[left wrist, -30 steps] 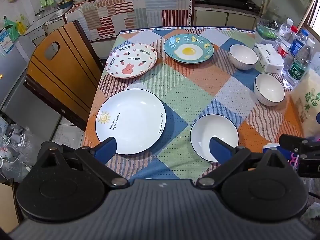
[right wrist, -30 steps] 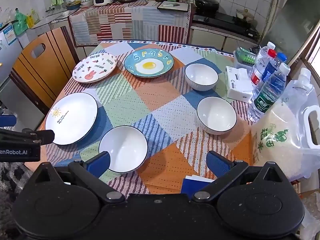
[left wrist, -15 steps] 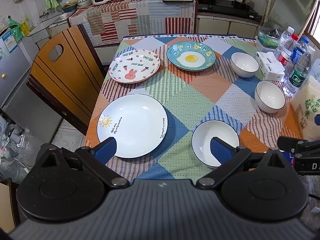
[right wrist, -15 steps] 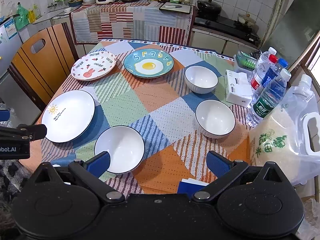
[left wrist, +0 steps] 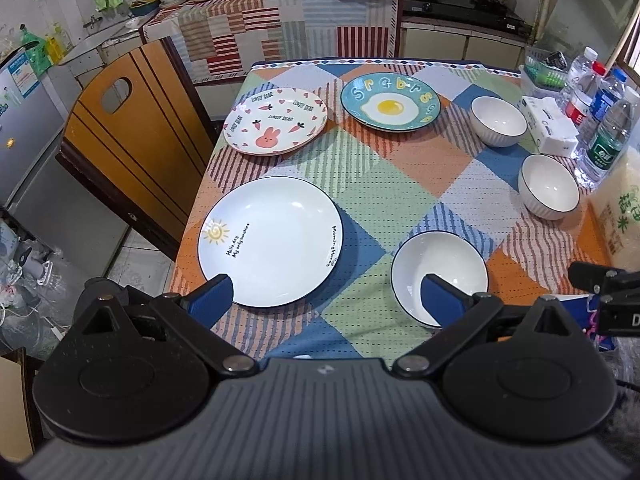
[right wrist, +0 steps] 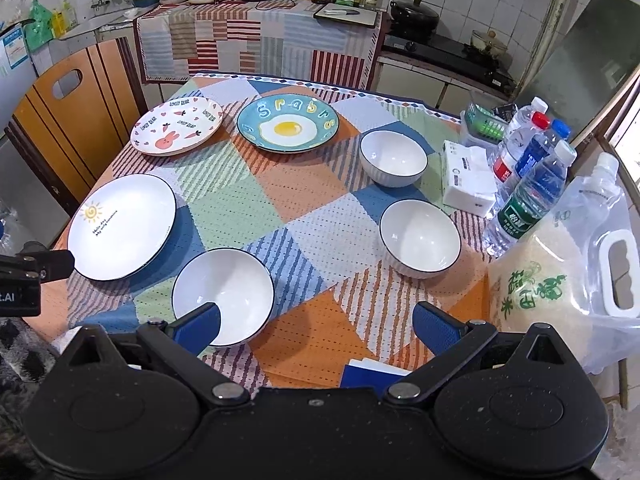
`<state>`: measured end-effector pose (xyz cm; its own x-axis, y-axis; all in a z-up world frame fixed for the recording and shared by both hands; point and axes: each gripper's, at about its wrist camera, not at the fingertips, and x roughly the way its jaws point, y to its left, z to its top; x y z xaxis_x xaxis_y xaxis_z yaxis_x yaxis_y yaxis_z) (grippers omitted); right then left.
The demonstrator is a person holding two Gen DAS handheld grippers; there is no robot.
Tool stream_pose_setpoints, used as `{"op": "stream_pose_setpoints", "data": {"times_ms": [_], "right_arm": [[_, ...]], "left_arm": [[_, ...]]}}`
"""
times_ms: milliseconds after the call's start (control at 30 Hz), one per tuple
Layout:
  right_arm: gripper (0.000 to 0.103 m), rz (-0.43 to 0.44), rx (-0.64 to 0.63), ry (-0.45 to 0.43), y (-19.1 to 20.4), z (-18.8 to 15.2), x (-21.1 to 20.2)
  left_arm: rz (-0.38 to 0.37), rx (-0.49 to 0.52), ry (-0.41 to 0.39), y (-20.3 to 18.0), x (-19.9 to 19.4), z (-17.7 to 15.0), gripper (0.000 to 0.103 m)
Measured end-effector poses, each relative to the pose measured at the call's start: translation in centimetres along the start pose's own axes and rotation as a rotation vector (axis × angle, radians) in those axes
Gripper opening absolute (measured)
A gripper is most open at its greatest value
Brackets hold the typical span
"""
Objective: Organize plates and bowls
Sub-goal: 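Move both grippers toward the white sun-print plate, then close both grippers on opposite rims of the white sun-print plate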
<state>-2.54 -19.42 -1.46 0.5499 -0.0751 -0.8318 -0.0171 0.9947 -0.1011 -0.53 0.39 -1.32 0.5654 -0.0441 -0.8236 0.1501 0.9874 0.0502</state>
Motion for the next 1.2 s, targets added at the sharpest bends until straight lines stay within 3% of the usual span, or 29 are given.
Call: {"op": "stream_pose_setpoints", "data": {"times_ms": [533, 1000, 1133, 1200], "right_arm": [[0.103, 0.002, -0.022, -0.009, 0.3, -0.1, -0.3], [0.103, 0.003, -0.046, 0.005, 0.6, 0.0, -0.1], [0.103, 0.067, -0.048, -0.022, 0.3, 0.4, 0.0], [0.103, 0.11, -0.057, -0.077, 0.3, 0.9, -0.2]], "left_arm": [[-0.015, 0.022, -0.012, -0.6, -0.4, -0.4, 0.102], [-0.072, -0.021, 0.013, -0.1, 0.1, -0.4, 0.102], [-0.103, -0.071, 0.013, 0.8, 0.4, 0.1, 0.102], [-0.108, -0.086, 0.008, 1.5, 0.6, 0.5, 0.102]]}}
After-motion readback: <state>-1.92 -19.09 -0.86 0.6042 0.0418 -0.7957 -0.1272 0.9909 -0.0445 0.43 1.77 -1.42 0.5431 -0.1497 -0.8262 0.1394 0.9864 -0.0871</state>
